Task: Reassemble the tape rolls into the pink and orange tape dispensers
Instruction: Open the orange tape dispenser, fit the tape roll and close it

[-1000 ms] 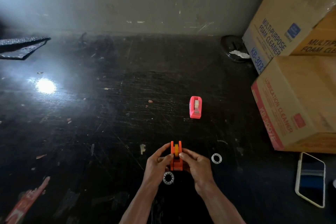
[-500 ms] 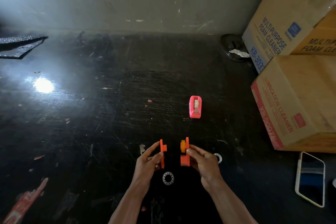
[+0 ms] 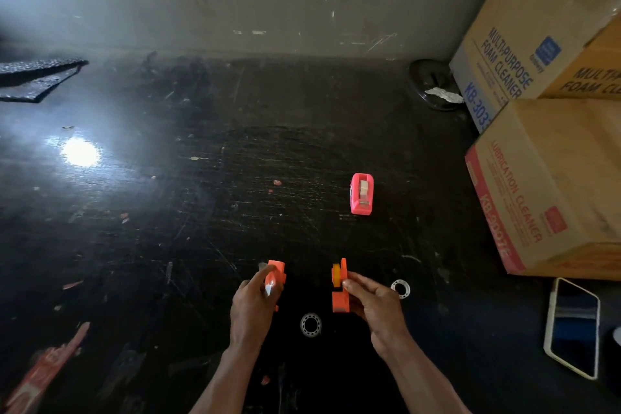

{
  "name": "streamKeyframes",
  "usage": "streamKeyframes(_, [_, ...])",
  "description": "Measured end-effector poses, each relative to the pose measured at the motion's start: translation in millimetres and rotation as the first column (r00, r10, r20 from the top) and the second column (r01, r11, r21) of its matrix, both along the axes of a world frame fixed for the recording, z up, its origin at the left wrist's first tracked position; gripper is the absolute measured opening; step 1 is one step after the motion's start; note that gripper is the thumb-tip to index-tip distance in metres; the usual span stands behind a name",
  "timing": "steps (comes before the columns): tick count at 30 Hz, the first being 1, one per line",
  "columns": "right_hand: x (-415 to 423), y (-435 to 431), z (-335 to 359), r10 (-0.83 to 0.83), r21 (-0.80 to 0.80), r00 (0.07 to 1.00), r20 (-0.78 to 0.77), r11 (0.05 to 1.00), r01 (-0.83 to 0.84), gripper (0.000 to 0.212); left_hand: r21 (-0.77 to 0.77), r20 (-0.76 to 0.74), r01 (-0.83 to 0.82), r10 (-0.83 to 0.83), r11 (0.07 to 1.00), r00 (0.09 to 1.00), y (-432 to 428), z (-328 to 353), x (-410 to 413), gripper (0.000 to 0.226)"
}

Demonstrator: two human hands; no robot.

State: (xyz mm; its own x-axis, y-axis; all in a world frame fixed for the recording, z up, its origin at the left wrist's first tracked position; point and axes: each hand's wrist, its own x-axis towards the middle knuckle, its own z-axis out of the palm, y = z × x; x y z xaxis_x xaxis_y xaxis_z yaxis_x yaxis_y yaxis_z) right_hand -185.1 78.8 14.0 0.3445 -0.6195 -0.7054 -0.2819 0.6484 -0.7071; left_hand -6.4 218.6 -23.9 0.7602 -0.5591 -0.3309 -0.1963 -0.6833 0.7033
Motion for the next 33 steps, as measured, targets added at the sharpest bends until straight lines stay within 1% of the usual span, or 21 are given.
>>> streamKeyframes(4, [-1,1,1,0.002,-0.015,1.000,-0.003,1.000,-0.002,0.021,0.027,0.030,-0.003,0.003,1.000,1.000,0,1,-3,0.049])
streamKeyframes(6, [-1,1,2,0.001,-0.016,1.000,-0.004,1.000,-0.001,0.022,0.015,0.032,-0.014,0.013,1.000,0.999,1,2,-5,0.053])
streamKeyframes(10, [-3,5,6,-0.001,-0.015,1.000,-0.004,1.000,0.001,0.022,-0.079,0.012,-0.059,0.060,0.995,0.998,0,11,-15,0.054])
streamKeyframes(12, [-3,8,7,-0.007,-0.024,1.000,-0.002,1.000,0.007,0.022,-0.144,-0.020,-0.053,0.050,0.988,0.999,-4,18,-23,0.051])
streamKeyframes(14, [-4,11,7,-0.010,-0.027,1.000,0.006,1.000,0.011,0.021,-0.206,-0.084,-0.016,-0.001,0.978,0.996,-11,25,-31,0.048])
streamKeyframes(16, [-5,15,6,0.001,-0.021,1.000,0.030,1.000,-0.001,0.021,-0.249,-0.209,0.021,-0.075,0.968,0.975,-21,32,-36,0.048])
streamKeyframes(19, [-7,18,7,0.017,-0.038,0.998,0.056,0.999,-0.014,0.022,-0.295,-0.378,0.082,-0.195,0.952,0.905,-34,42,-42,0.052])
streamKeyframes(21, [-8,19,8,0.002,-0.052,0.997,0.075,0.999,0.002,0.021,-0.331,-0.456,0.111,-0.262,0.937,0.851,-40,45,-44,0.050])
streamKeyframes(24, [-10,18,10,-0.031,-0.021,0.995,0.094,0.999,0.033,0.021,-0.373,-0.520,0.080,-0.280,0.924,0.807,-42,44,-43,0.043])
streamKeyframes(26, [-12,16,10,-0.029,-0.001,0.994,0.102,1.000,0.030,0.022,-0.380,-0.555,0.046,-0.267,0.924,0.788,-42,42,-41,0.042])
streamKeyframes(30, [-13,17,11,-0.036,0.012,0.993,0.111,0.999,0.034,0.020,-0.389,-0.608,0.036,-0.286,0.920,0.741,-43,38,-41,0.037])
streamKeyframes(33, [-14,17,14,-0.053,0.008,0.990,0.133,0.999,0.053,0.018,-0.397,-0.625,-0.021,-0.254,0.917,0.738,-43,35,-42,0.033])
